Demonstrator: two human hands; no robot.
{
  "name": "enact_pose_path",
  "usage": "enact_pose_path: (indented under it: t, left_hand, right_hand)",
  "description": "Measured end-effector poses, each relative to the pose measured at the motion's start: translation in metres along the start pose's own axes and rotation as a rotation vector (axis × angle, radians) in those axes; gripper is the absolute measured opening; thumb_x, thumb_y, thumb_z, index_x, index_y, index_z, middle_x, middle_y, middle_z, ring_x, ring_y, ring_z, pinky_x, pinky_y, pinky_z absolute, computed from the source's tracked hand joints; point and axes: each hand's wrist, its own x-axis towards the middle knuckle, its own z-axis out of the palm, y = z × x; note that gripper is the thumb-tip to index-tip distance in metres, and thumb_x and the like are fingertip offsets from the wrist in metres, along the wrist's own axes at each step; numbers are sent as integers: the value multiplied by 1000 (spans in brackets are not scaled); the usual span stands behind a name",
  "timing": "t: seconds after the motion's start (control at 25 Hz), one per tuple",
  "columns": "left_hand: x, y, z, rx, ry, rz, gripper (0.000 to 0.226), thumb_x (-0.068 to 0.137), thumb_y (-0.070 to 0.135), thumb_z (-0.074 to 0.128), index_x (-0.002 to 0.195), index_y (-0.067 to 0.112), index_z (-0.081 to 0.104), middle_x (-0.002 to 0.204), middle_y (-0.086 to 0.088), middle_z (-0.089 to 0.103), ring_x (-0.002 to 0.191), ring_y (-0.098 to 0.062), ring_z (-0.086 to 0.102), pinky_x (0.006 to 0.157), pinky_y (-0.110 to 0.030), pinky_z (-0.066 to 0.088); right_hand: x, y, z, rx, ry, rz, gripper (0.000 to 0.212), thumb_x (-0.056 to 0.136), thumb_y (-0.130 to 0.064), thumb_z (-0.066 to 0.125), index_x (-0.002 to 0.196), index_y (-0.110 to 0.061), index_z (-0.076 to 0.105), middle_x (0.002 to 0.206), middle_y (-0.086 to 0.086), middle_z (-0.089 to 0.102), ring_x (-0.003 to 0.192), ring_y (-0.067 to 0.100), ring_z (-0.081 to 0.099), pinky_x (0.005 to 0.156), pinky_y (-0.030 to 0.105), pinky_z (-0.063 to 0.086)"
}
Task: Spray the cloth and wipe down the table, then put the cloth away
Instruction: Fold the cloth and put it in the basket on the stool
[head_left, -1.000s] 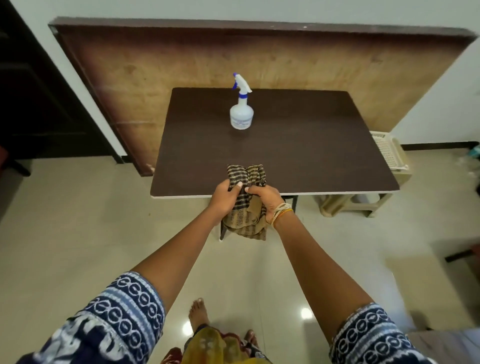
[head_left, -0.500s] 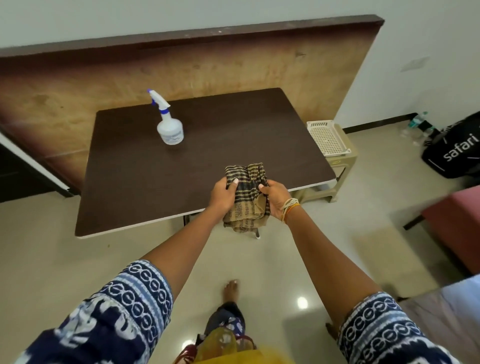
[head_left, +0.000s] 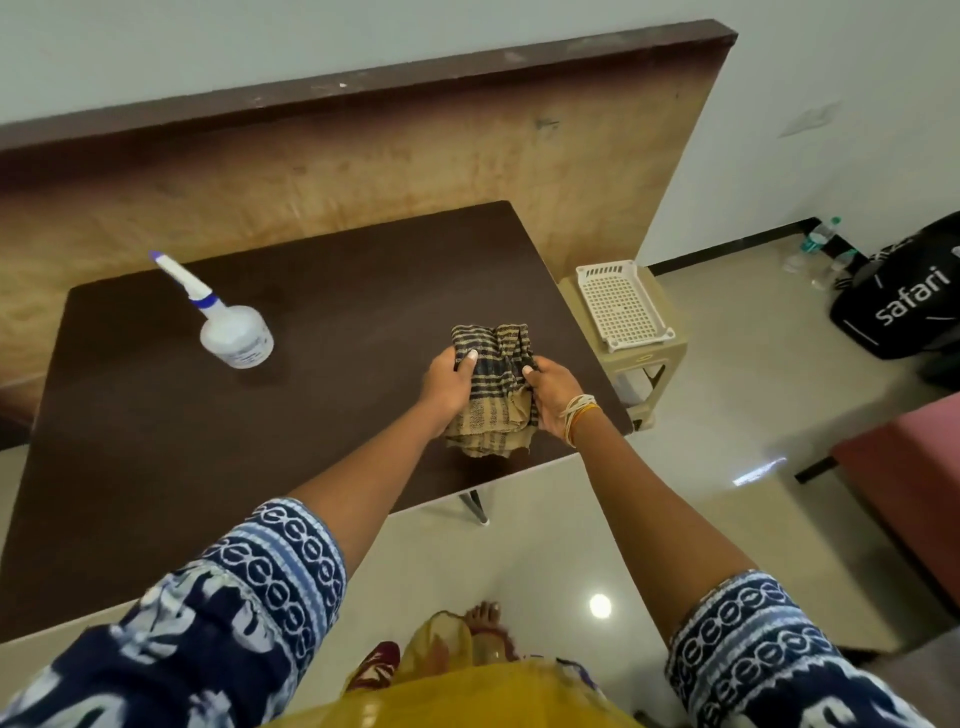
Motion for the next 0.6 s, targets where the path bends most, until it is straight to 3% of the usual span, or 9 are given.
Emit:
enact_pose_path:
  t: [0.16, 0.28, 0.44, 0.6]
  left_hand:
    - [49, 34, 36, -1, 7, -31, 36, 102, 31, 40, 128, 13, 55, 124, -7, 62, 113, -26, 58, 99, -47, 47]
    - [86, 60, 72, 4, 20, -28, 37, 102, 32, 40, 129, 12, 55, 125, -7, 62, 113, -27, 58, 99, -47, 47]
    - [132, 95, 133, 23, 9, -45, 36, 100, 32, 44, 128, 12, 57, 124, -8, 63, 112, -27, 59, 98, -47, 48]
    - [170, 142, 206, -14, 55, -86, 35, 100, 30, 47, 128, 11, 57, 125, -7, 62, 114, -27, 58, 99, -44, 48]
  right_hand:
    - [43, -30, -37, -165, -70, 109, 29, 102, -39, 31, 118, -34, 55, 119, 10, 65, 106, 34, 64, 80, 62, 53]
    - [75, -57, -73, -121, -126, 99, 35, 97, -48, 41, 122, -27, 55, 118, 9, 68, 106, 30, 66, 81, 56, 55]
    - [118, -94, -136, -204, -164, -42, 42, 76, -23, 75, 115, -17, 61, 115, 13, 69, 106, 30, 66, 94, 52, 52]
    - [167, -139, -213, -210, -168, -32, 40, 81, -1, 65, 120, -12, 60, 112, 16, 69, 104, 36, 66, 90, 52, 54]
